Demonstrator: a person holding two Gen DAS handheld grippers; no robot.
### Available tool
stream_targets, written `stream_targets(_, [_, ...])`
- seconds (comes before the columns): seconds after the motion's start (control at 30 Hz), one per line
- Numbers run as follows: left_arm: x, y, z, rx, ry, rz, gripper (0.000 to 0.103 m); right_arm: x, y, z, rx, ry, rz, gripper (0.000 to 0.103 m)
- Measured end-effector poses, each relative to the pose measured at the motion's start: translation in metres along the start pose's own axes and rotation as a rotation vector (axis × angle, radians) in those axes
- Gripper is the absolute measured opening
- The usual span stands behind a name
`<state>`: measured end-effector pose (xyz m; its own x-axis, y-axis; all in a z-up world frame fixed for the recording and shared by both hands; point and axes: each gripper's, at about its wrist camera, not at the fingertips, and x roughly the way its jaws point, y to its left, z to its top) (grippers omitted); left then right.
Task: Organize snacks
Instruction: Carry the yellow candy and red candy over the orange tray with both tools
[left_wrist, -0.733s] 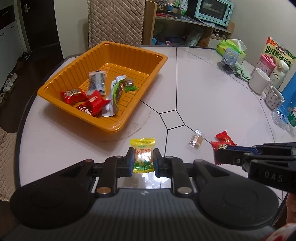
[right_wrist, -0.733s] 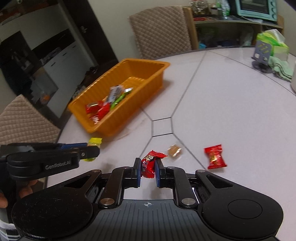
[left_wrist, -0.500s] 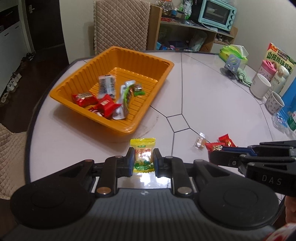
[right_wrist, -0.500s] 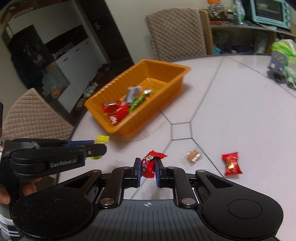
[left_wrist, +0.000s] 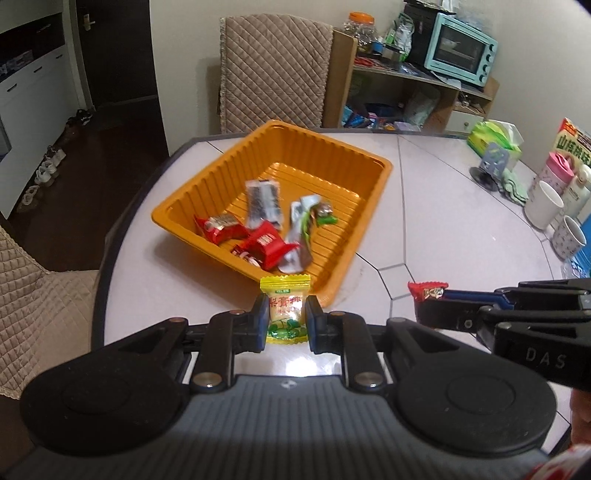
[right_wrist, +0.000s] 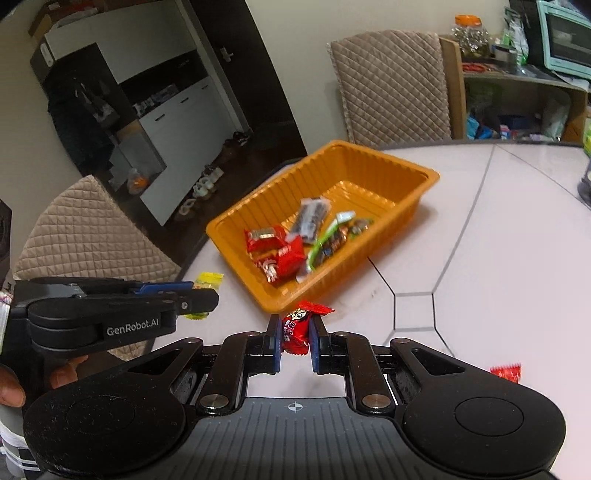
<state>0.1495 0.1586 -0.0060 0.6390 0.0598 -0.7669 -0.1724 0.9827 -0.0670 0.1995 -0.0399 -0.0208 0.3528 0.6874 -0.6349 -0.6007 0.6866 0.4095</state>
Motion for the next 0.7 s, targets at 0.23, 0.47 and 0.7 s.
stream_targets(0.23, [0.014, 0.016, 0.025, 0.009, -0.024, 0.013, 0.018, 0.022, 0.000, 0.028, -0.013, -0.026, -0.010, 0.015])
stream_targets(0.47, [0.038, 0.024, 0.064, 0.034, -0.054, -0.001, 0.018, 0.052, -0.008, 0.067, -0.040, -0.067, -0.041, 0.015])
stream_targets(0.7, [0.076, 0.021, 0.104, 0.043, -0.046, -0.043, 0.018, 0.084, -0.029, 0.098, -0.056, -0.084, -0.070, 0.015])
